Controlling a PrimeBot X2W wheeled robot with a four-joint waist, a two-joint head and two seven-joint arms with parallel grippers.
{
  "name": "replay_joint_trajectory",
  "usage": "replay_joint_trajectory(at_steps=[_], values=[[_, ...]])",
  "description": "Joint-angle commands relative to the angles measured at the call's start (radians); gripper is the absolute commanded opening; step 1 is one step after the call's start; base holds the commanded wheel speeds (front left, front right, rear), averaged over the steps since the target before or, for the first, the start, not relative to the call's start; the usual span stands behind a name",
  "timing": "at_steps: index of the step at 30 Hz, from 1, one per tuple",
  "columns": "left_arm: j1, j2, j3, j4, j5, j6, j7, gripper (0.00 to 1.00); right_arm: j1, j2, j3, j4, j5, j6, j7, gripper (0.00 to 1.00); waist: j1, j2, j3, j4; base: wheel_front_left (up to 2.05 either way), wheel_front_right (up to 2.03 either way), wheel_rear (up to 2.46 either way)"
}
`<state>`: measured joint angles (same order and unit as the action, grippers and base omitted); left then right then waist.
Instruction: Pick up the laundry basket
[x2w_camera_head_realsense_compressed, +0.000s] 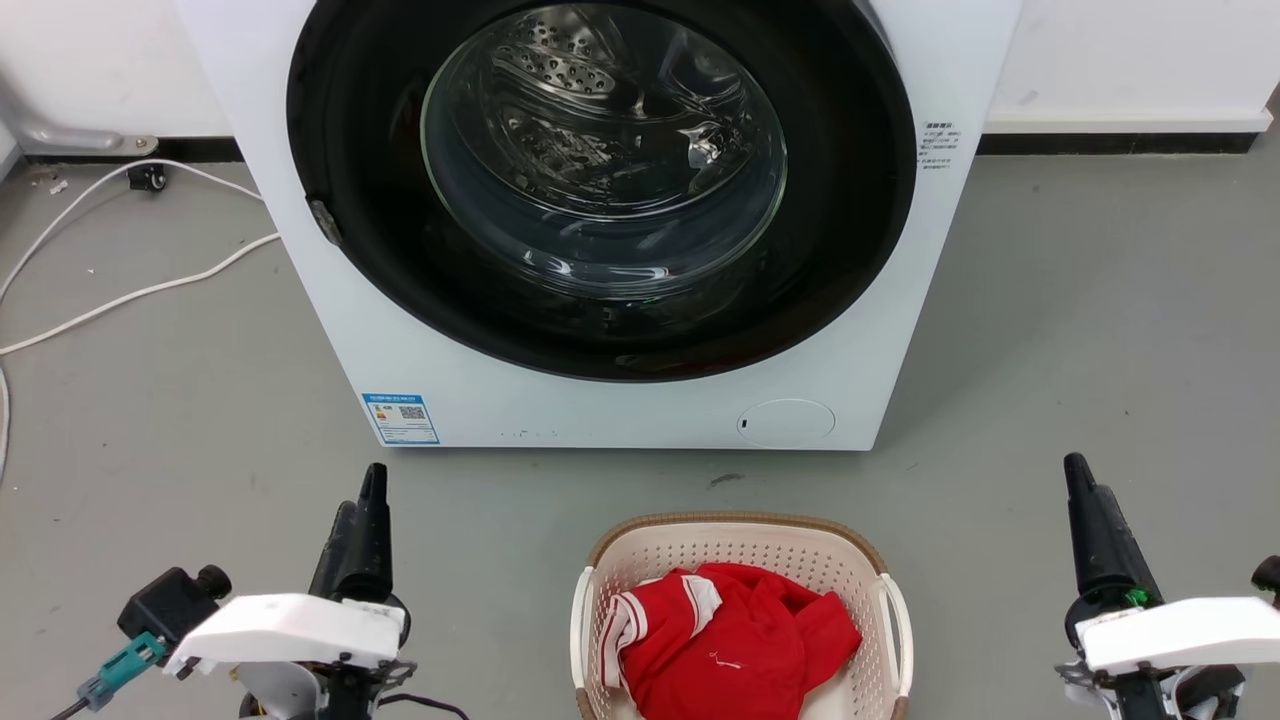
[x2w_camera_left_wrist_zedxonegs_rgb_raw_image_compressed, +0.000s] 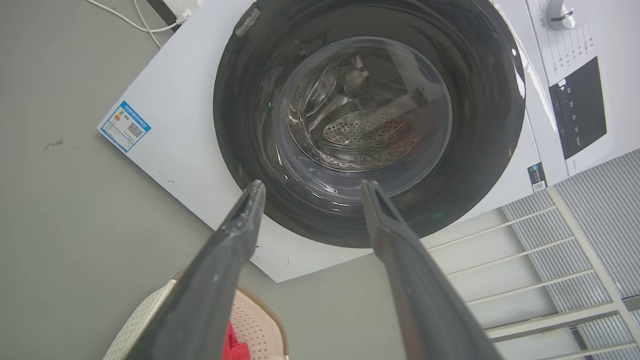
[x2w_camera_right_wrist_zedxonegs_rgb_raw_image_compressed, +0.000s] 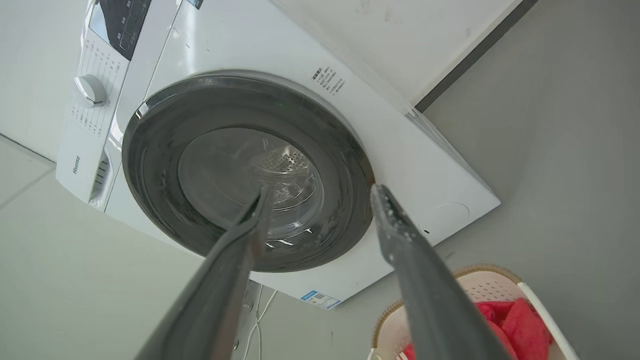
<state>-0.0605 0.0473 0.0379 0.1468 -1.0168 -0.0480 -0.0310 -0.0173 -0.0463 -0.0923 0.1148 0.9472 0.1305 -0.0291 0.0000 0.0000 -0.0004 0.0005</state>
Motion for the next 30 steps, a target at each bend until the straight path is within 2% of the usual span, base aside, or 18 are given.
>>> replay_joint_trajectory(at_steps=[1,11,30], values=[[0.001,0.003,-0.008,-0.020,0.051,0.005,-0.011,1.00,0.001,-0.003,0.003,-0.022,-0.052,0.000,-0.013,1.00,0.0000,0.0000,-0.001,0.000,0.00,0.00,0.00],[0.017,0.004,-0.034,-0.033,0.215,0.028,-0.047,1.00,0.025,-0.003,0.006,-0.046,-0.217,0.000,-0.048,1.00,0.0000,0.0000,-0.004,0.001,0.00,0.00,0.00],[0.043,0.009,-0.059,-0.035,0.446,0.035,-0.101,1.00,0.062,-0.004,0.013,-0.083,-0.471,0.000,-0.103,1.00,0.0000,0.0000,-0.007,0.003,0.00,0.00,0.00]])
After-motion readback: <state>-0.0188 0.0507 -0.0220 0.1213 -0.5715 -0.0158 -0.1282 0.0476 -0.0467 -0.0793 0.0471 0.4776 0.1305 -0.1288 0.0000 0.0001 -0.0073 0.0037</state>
